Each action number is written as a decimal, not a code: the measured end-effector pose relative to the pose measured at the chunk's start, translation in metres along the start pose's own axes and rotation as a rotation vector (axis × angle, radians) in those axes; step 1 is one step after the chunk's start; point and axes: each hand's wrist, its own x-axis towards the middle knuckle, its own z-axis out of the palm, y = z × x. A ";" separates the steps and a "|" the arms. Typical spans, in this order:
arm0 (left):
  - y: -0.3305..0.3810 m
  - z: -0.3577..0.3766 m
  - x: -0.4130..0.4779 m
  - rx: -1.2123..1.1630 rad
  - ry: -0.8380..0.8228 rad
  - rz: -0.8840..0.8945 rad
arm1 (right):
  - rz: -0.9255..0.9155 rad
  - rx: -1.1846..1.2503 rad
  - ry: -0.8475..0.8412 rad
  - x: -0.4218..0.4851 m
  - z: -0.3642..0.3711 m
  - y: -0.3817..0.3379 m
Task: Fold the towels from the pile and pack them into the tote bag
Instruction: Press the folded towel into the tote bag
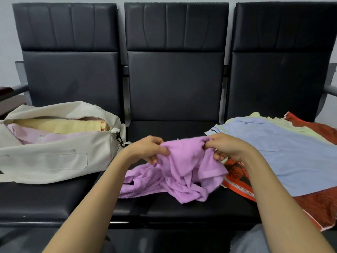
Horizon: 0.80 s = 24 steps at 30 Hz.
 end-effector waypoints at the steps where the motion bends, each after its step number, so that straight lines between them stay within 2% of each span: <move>1: -0.002 0.000 0.002 -0.034 -0.050 -0.054 | 0.031 -0.030 0.017 0.003 0.003 -0.001; 2: -0.002 0.003 0.007 -0.141 -0.032 -0.044 | 0.025 0.014 0.058 0.009 0.006 -0.002; 3: -0.002 0.007 0.014 -0.306 0.074 0.058 | -0.039 0.144 0.150 0.015 0.009 -0.004; 5: 0.004 0.010 0.022 -0.553 0.341 0.418 | -0.298 0.444 0.424 0.024 0.009 -0.012; 7: 0.010 0.009 0.022 -0.659 0.367 0.652 | -0.481 0.667 0.480 0.024 0.008 -0.022; 8: 0.009 0.006 0.021 -0.639 0.351 0.669 | -0.473 0.697 0.460 0.024 0.008 -0.024; 10: -0.003 0.001 0.024 -0.471 0.326 0.572 | -0.360 0.604 0.388 0.024 0.015 -0.023; 14: -0.038 -0.001 0.030 0.105 0.389 0.156 | -0.100 0.215 0.197 0.029 0.040 -0.011; 18: -0.062 -0.004 0.023 0.466 0.334 -0.079 | -0.086 -0.057 0.035 0.035 0.063 -0.007; 21: -0.075 -0.003 0.018 0.617 0.307 -0.217 | -0.099 -0.279 -0.068 0.038 0.084 -0.004; 24: -0.079 0.002 0.014 0.569 0.282 -0.277 | -0.112 -0.393 -0.086 0.042 0.111 0.001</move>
